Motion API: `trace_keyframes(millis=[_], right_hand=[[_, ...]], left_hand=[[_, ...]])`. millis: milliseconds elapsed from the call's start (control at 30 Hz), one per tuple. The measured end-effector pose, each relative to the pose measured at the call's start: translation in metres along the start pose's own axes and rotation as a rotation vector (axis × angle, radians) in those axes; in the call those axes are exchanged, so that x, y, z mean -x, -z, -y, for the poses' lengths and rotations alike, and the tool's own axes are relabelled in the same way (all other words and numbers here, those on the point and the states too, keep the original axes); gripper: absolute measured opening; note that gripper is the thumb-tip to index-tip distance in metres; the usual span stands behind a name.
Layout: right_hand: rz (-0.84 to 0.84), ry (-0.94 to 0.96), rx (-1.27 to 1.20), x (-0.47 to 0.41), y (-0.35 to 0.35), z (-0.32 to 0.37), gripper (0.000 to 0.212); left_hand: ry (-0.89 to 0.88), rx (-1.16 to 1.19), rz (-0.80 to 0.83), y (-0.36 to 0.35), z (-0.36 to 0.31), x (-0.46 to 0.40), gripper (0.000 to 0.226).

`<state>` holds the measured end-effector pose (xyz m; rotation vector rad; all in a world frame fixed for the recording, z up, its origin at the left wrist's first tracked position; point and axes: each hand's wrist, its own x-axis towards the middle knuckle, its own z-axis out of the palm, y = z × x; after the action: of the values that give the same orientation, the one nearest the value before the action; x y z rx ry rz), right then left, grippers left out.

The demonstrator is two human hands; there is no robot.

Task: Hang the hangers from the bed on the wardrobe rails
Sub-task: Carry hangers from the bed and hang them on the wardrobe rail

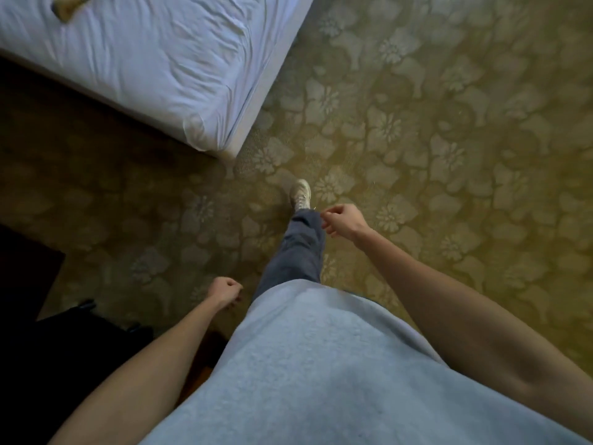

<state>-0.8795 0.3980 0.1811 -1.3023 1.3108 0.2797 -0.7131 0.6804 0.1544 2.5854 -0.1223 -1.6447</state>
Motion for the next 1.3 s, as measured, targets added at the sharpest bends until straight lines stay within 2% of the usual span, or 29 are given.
trace_keyframes(millis=[200, 400, 533, 733, 833, 1000, 1133, 1300], right_hand=[[-0.039, -0.099, 0.125, -0.070, 0.058, 0.081, 0.019], [-0.114, -0.298, 0.165, -0.113, 0.135, 0.097, 0.022], [-0.171, -0.428, 0.074, -0.136, 0.187, 0.108, 0.021], [-0.167, -0.538, 0.081, -0.184, 0.253, 0.142, 0.019], [-0.122, -0.515, 0.131, -0.225, 0.285, 0.182, 0.018], [-0.083, -0.408, 0.222, -0.318, 0.336, 0.305, 0.023], [-0.007, -0.220, 0.329, -0.393, 0.341, 0.425, 0.023], [0.141, 0.044, 0.465, -0.457, 0.298, 0.578, 0.016]], left_hand=[[0.036, 0.064, -0.001, 0.075, -0.112, -0.055, 0.026], [-0.172, 0.161, 0.015, 0.142, -0.314, -0.089, 0.020], [-0.308, 0.169, 0.053, 0.173, -0.447, -0.105, 0.018], [-0.369, 0.146, 0.089, 0.207, -0.587, -0.132, 0.017], [-0.349, 0.128, 0.076, 0.227, -0.632, -0.151, 0.017], [-0.223, 0.213, 0.033, 0.279, -0.676, -0.173, 0.018], [-0.119, 0.321, -0.043, 0.317, -0.673, -0.190, 0.020], [0.045, 0.502, -0.094, 0.344, -0.643, -0.206, 0.020]])
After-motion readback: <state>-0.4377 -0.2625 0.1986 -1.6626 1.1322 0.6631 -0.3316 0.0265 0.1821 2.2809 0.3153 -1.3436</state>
